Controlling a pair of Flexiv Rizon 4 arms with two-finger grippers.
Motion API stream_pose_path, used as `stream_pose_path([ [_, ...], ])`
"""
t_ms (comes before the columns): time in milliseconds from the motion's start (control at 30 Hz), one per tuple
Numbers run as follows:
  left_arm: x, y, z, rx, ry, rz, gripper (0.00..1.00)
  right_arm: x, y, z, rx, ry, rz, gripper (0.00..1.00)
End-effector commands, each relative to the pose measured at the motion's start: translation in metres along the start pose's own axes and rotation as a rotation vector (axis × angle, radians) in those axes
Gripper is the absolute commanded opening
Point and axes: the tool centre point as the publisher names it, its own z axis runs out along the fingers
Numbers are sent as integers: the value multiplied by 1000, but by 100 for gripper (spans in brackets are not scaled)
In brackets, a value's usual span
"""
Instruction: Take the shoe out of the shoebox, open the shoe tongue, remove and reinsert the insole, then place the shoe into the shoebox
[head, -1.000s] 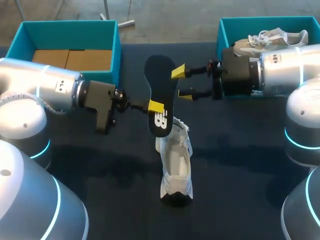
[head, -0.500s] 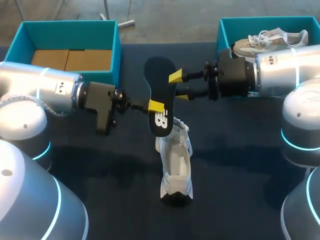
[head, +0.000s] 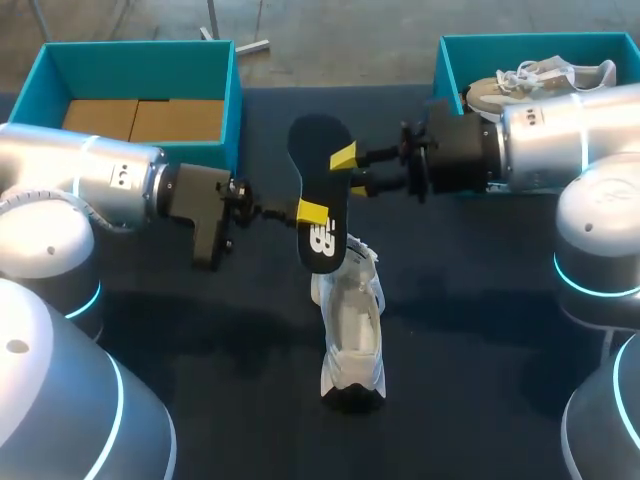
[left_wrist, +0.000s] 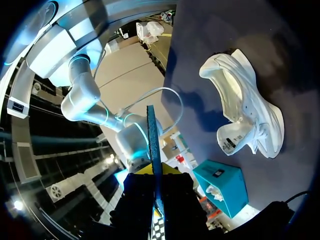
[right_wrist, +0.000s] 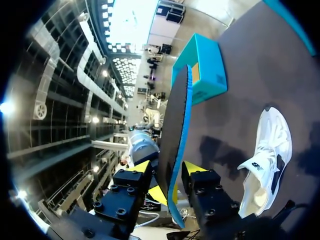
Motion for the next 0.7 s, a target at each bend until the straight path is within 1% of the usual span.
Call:
stream_pose_path([
  [33, 0, -1, 1, -3, 0, 3, 0, -2, 2, 10, 5, 4, 6, 30],
  [367, 0, -1, 1, -3, 0, 3, 0, 0, 0, 11, 2, 11, 15, 18],
  [533, 0, -1, 1, -3, 0, 3, 0, 0, -2, 10, -1, 23, 33, 15],
  [633, 0, -1, 1, -3, 0, 3, 0, 0, -2, 10, 0, 25, 36, 10],
  [700, 0, -1, 1, -3, 0, 3, 0, 1, -2, 10, 1, 27, 37, 9],
])
